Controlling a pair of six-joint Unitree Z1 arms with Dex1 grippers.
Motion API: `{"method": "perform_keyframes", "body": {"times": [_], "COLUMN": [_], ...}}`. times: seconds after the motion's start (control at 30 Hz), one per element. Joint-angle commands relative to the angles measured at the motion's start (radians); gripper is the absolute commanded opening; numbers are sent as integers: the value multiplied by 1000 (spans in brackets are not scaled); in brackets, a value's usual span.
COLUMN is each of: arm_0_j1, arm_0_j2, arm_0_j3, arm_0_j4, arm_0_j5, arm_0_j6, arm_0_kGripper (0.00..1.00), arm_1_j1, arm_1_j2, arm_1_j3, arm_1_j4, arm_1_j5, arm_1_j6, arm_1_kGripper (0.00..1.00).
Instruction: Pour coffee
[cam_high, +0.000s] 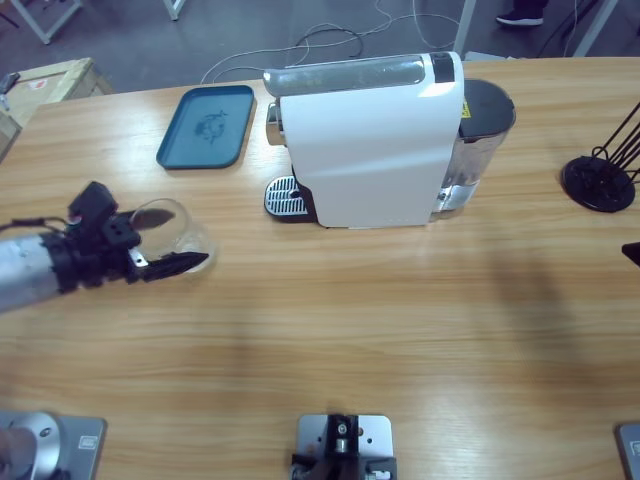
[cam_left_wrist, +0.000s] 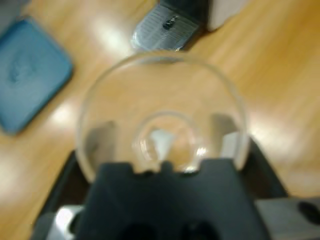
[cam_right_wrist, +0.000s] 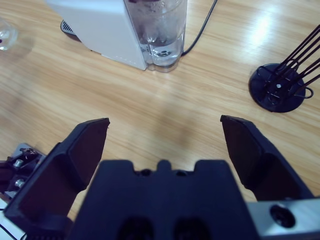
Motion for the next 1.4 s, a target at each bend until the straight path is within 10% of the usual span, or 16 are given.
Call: {"method": "perform_keyframes", "body": {"times": [0.03,1.03,1.07,1.1,1.13,1.2,1.4], "arm_0_j1": [274,-3,-4,-9,-20,-35,6], "arm_0_j2": [361,646,647,650,651,648,597], "arm_0_j3": [-250,-685,-685,-684,-679,-673,-619], "arm_0_j4": [11,336,337,336,336,335,322], "arm_0_j5": [-464,-258,-251,-237,-219,-217,-234], "arm_0_j6": [286,283,278,271,269,267,243], "arm_0_kGripper": [0,0,103,549,748,960,987], "arm_1_j1": [8,-3,-3,-3,-3,-3,-3], "arm_1_j2": [-38,7,5,3,2,1,2], "arm_1_j3": [16,30,30,31,32,35,33], "arm_1_j4": [27,-14,-13,-13,-13,-11,-13], "arm_1_j5": [-15,-32,-31,-31,-31,-29,-28], "arm_1_j6": [10,16,16,16,16,16,19], "arm_1_kGripper": [1000,1000,1000,1000,1000,1000,1000]}}
